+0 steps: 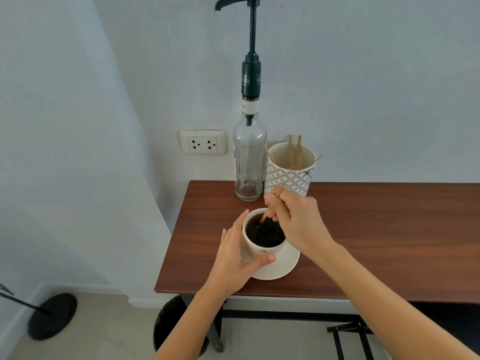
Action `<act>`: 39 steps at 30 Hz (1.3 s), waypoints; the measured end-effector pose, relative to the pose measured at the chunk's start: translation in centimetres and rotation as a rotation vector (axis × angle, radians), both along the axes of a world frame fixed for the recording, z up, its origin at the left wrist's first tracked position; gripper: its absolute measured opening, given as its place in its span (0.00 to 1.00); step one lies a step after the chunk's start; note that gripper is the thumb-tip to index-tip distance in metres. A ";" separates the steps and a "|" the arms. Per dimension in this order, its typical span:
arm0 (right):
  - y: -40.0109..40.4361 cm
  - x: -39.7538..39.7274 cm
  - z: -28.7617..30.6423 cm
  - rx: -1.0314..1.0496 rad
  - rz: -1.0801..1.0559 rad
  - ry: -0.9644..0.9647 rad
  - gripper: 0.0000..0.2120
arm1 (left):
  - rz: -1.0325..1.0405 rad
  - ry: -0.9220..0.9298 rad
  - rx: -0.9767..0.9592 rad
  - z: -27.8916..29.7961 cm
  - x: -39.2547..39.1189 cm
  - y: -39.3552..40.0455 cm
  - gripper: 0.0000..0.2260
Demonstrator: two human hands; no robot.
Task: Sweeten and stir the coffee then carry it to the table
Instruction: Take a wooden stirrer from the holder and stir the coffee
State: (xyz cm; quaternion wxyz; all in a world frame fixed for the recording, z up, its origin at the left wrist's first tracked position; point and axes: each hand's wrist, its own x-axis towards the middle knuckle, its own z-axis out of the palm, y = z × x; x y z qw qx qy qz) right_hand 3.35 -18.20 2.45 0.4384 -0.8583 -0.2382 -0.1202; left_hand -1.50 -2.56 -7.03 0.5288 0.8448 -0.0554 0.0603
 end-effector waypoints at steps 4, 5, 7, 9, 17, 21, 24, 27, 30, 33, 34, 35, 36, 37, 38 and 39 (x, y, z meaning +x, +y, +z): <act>-1.9 0.8 0.4 -0.201 -0.126 -0.125 0.13 | 0.015 0.002 0.023 0.3 0.1 -0.1 0.39; -2.0 0.7 0.4 -0.189 -0.117 -0.082 0.14 | 0.016 0.004 0.023 0.4 0.1 -0.1 0.39; -1.4 0.1 0.2 -0.081 -0.048 0.077 0.14 | 0.010 -0.001 0.016 0.4 0.1 0.0 0.39; -0.4 -0.3 0.0 0.017 0.011 0.160 0.13 | 0.000 -0.009 0.005 0.3 0.0 0.0 0.38; -2.2 0.9 0.4 -0.152 -0.060 -0.044 0.14 | 0.014 0.005 0.022 0.4 0.1 -0.1 0.39; -0.8 -0.1 0.0 -0.018 0.038 0.127 0.12 | 0.000 -0.010 0.010 0.2 0.0 0.0 0.40; 0.0 0.2 0.0 0.041 0.041 0.093 0.10 | 0.006 0.007 0.006 0.2 0.0 -0.1 0.40; -1.2 1.0 0.2 -0.070 -0.053 -0.045 0.12 | 0.014 0.003 0.022 0.3 0.1 -0.2 0.39; -2.1 1.0 0.3 -0.112 -0.064 -0.009 0.15 | 0.022 0.000 0.031 0.5 0.1 -0.2 0.39; -1.0 0.0 0.1 0.006 0.034 0.166 0.13 | 0.013 -0.013 0.014 0.4 0.0 -0.1 0.39; -0.6 -0.1 0.0 0.039 0.047 0.172 0.12 | 0.010 -0.014 0.008 0.4 0.0 -0.1 0.39; -0.4 -0.1 0.0 0.054 0.041 0.144 0.11 | 0.009 -0.013 0.007 0.4 0.0 -0.1 0.40; -0.3 0.2 0.0 0.048 0.023 0.089 0.10 | 0.010 -0.012 0.011 0.4 0.0 -0.1 0.40; -0.6 0.4 0.1 0.020 0.000 0.023 0.10 | 0.013 -0.010 0.017 0.4 0.0 -0.1 0.39; -1.0 0.7 0.1 -0.024 -0.025 -0.035 0.10 | 0.016 -0.007 0.023 0.5 0.0 -0.1 0.39; -1.5 0.9 0.2 -0.073 -0.057 -0.076 0.11 | 0.019 -0.005 0.026 0.5 0.0 -0.2 0.39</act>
